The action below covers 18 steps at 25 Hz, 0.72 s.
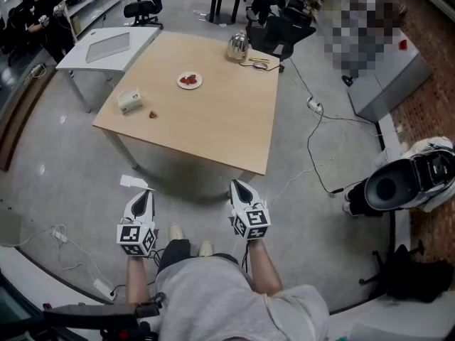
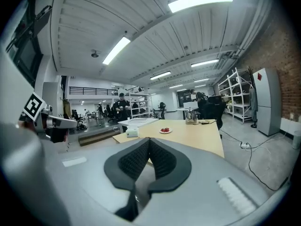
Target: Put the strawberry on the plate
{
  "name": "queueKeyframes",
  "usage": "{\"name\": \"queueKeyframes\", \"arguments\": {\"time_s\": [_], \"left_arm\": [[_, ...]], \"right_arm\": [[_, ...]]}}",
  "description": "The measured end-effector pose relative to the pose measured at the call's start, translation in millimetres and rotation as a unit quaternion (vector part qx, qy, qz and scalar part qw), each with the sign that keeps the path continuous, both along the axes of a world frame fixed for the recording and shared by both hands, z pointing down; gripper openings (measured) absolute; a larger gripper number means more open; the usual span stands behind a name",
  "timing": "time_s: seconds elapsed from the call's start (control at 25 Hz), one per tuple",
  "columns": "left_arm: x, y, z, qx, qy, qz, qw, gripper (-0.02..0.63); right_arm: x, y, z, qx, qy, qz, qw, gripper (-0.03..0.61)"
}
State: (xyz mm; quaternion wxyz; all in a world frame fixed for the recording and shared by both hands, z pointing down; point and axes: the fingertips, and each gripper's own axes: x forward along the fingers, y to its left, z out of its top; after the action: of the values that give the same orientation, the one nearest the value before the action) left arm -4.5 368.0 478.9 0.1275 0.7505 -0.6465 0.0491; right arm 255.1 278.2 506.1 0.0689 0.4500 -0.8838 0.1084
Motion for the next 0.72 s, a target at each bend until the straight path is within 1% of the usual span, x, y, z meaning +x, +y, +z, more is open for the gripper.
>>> {"name": "queueKeyframes", "arguments": {"time_s": [0.28,0.52,0.72], "left_arm": [[-21,-35,-4,-0.001,0.002,0.009,1.0000,0.020],[-48,-67,-8,0.003,-0.004,0.022,0.9998,0.020],[-74,-83,-10,0.004,-0.007,0.029,0.9996,0.020]], "right_arm": [[-24,-29,-6,-0.005,-0.004,-0.004,1.000,0.006],[-57,-52,-8,-0.002,-0.004,-0.003,1.000,0.006],[-83,-67,-7,-0.004,-0.001,0.000,1.000,0.006]]}}
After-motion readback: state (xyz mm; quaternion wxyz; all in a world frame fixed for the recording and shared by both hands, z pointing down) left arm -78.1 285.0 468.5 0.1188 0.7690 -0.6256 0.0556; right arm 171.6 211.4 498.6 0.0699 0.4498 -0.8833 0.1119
